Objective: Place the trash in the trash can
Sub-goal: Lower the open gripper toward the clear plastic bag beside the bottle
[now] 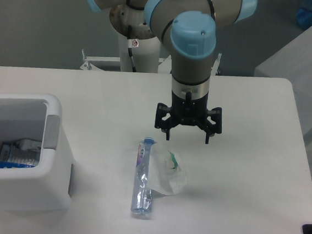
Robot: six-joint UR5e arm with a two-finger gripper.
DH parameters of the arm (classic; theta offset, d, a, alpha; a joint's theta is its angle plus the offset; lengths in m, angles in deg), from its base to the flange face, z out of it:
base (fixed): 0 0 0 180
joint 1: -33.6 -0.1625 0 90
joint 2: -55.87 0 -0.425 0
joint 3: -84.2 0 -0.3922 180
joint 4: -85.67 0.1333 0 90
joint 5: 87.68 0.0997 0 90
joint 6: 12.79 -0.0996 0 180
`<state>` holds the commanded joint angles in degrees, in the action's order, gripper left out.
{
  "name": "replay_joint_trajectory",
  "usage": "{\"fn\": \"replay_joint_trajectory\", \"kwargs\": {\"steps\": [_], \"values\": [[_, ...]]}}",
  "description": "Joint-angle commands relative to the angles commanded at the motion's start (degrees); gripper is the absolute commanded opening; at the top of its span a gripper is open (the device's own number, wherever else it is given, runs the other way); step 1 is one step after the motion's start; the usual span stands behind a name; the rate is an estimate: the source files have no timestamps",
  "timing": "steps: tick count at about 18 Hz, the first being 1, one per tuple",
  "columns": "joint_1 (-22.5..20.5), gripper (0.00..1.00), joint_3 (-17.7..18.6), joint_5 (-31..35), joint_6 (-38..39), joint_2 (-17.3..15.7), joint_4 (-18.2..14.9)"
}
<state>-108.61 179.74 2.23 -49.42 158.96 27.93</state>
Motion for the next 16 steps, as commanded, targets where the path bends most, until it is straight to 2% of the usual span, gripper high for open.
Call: {"fn": "replay_joint_trajectory", "kwargs": {"steps": [4,6,9,16], "values": [[0.4,1.0,0.9,0.5,-16.6,0.8,0.0],[0.4,1.0,2.0,0.5,-20.0,0.9,0.3],[0.4,1.0,2.1,0.5,-20.8,2.3,3.4],[1.8,1.0,2.4,0.5,-15.4,3.7,4.0]]}}
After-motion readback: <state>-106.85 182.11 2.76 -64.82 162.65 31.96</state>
